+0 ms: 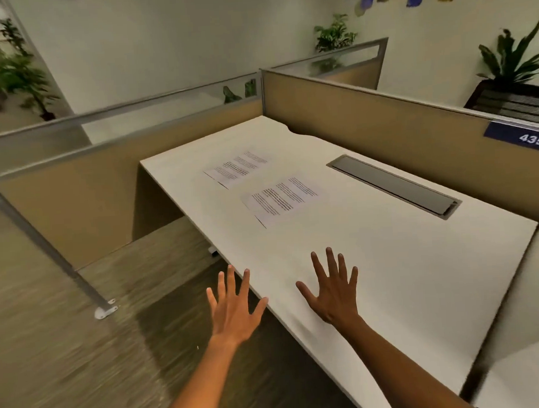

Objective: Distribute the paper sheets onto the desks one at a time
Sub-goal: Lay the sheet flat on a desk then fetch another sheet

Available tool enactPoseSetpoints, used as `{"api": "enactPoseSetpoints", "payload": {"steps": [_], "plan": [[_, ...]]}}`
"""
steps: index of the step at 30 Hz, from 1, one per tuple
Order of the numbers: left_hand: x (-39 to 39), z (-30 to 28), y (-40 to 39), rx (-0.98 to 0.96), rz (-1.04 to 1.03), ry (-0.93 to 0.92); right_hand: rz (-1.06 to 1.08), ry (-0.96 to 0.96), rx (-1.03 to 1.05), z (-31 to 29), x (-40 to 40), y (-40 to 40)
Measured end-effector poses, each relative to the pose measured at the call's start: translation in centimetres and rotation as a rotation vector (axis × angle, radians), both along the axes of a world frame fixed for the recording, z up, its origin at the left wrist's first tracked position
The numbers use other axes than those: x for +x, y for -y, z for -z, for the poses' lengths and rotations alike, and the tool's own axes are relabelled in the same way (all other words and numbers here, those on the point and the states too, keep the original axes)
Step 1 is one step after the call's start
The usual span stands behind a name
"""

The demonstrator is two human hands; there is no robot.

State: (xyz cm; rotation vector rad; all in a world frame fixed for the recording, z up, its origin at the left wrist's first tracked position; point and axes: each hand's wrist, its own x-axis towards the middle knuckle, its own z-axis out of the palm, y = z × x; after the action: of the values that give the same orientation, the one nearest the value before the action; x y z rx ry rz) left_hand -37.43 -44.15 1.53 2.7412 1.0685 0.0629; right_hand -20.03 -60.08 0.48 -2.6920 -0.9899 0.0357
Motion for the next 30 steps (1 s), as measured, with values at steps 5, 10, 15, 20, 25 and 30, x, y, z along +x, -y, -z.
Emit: {"api": "enactPoseSetpoints", "payload": {"steps": [5,10,15,20,25,30], "plan": [[3.8,-1.7,-10.0,0.029,0.094,-0.03,0.124,-0.033,0.016,-0.8,2.3,-8.0],[6.8,-2.6,-17.6,0.041,0.185,-0.043,0.221,-0.08,0.006,-1.1,4.0,-13.7],[10.6,-1.8,-22.7,0.037,0.271,-0.059,0.279,-0.106,0.011,-0.4,6.7,-18.5],[15.8,-0.4,-27.1,0.028,0.32,-0.092,0.324,-0.117,0.028,0.5,10.9,-22.6],[21.8,0.0,-30.8,0.011,0.405,-0.131,0.389,-0.176,0.047,1.8,14.0,-25.3],[27.1,0.0,-32.7,-0.021,0.452,-0.182,0.484,-0.252,0.021,2.1,16.1,-26.5]]}}
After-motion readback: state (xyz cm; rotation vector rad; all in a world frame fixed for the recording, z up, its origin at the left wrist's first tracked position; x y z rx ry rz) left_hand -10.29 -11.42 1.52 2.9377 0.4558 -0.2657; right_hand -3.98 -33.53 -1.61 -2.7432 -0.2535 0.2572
